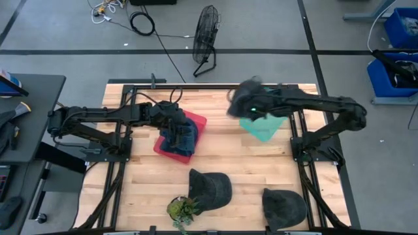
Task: Pick & Place hat
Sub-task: Put the top black cap into the green bin
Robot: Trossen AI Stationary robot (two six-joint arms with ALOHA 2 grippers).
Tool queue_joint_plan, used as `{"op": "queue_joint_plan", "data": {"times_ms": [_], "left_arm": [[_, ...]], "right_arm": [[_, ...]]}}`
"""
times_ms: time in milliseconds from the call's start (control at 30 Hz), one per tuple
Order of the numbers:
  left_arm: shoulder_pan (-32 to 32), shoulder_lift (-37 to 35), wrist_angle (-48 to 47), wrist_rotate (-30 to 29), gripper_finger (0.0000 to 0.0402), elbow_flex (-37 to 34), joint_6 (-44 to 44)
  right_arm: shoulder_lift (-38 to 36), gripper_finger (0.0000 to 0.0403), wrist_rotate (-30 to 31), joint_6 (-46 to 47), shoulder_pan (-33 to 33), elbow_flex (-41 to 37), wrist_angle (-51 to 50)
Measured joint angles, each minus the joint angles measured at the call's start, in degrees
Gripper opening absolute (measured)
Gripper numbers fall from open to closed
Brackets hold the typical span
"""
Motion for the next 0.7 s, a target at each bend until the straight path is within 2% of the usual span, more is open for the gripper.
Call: {"op": "queue_joint_plan", "data": {"times_ms": [133,300,500,600,700], "left_arm": [[0.0,0.0,0.0,0.0,0.0140,0.0,0.0],[0.0,0.0,0.0,0.0,0.0140,0.0,0.0],[0.0,0.0,0.0,-0.1,0.0140,0.0,0.0],[0.0,0.0,0.1,-0.1,0.0140,0.0,0.0],[0.0,0.0,0.1,-0.1,0.0140,0.0,0.0]], "right_arm": [[-4.9,0.0007,4.3,16.1,0.0,-4.1,-8.5],[-9.2,0.0007,4.5,26.5,-0.6,-13.8,-6.3],[-9.7,0.0007,2.8,33.0,-2.0,-25.7,3.4],[-9.7,0.0007,2.0,32.7,-3.3,-31.2,11.4],[-9.7,0.0007,-2.2,30.8,-4.9,-35.6,17.0]]}}
